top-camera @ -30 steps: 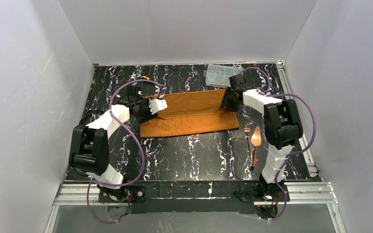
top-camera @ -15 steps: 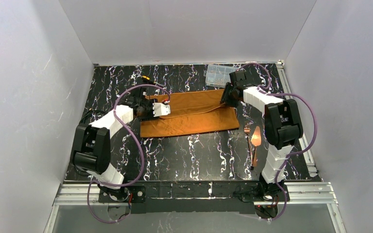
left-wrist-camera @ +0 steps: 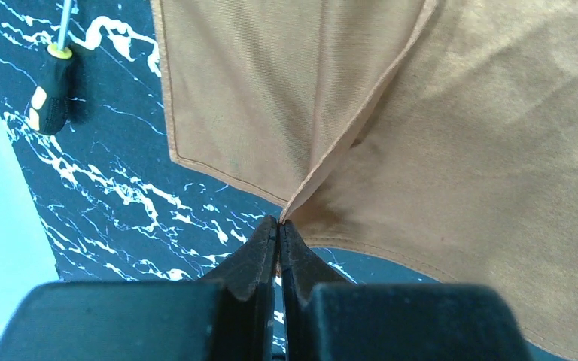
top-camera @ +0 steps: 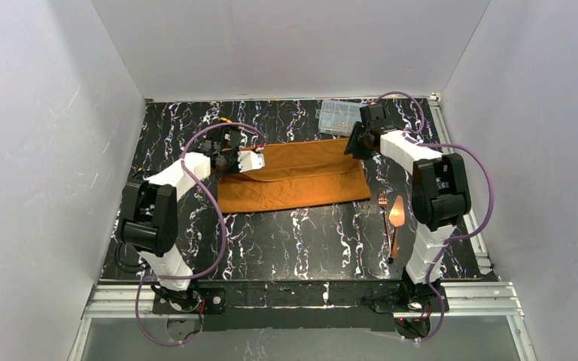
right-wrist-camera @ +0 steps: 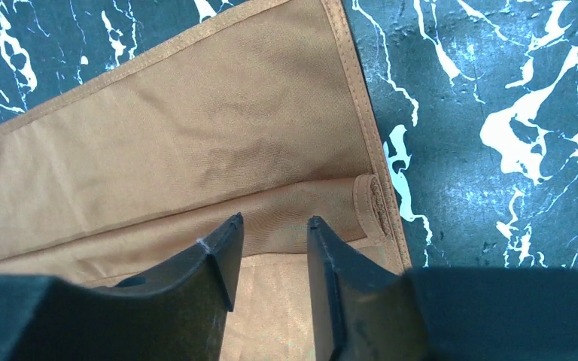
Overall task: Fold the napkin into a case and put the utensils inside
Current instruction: Fold and flatten the napkin at the center of the board.
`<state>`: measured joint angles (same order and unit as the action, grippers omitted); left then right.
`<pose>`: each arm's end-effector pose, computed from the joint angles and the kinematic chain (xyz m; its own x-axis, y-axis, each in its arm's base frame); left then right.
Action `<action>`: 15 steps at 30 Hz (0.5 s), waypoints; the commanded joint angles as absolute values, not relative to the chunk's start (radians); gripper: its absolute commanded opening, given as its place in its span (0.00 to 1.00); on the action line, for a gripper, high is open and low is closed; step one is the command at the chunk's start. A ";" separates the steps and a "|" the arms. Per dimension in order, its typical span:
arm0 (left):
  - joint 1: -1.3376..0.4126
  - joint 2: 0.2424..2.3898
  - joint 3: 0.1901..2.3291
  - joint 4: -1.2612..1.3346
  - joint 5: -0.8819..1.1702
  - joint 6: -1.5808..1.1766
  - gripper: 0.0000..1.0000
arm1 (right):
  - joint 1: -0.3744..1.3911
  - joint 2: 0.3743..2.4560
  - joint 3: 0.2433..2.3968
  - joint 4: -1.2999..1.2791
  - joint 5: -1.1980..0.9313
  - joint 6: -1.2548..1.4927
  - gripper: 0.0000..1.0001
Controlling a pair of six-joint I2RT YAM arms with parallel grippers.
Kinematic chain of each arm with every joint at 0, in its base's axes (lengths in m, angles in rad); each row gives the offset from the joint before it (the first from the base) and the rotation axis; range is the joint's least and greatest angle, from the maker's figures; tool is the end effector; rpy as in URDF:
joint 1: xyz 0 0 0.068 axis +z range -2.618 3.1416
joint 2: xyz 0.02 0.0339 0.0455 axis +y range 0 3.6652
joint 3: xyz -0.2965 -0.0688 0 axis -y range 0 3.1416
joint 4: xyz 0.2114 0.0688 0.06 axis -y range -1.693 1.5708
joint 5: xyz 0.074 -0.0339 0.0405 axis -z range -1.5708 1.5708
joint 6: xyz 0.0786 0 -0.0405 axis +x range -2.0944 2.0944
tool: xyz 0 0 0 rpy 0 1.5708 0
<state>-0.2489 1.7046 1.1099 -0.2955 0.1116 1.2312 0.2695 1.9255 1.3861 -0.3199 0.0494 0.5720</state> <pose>0.3506 -0.0981 0.2204 0.0440 0.9556 -0.2912 0.8144 0.1346 0.5645 0.4201 0.1120 0.2189 -0.7410 0.3562 -0.5693 0.1977 0.9259 0.3220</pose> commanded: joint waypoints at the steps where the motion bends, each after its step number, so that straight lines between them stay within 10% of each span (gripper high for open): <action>1: -0.244 1.721 1.179 -0.324 0.093 1.142 0.00 | 0.266 1.890 1.409 -0.340 0.068 0.544 0.51; 15: -0.168 1.924 1.396 -0.504 0.071 0.827 0.00 | 0.268 1.687 1.187 -0.225 0.039 0.494 0.51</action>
<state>-0.1753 1.9053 1.3720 -0.4122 0.0902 0.9092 0.2695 1.7111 1.2156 -0.2718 0.0528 0.5159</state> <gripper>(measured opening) 0.010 0.514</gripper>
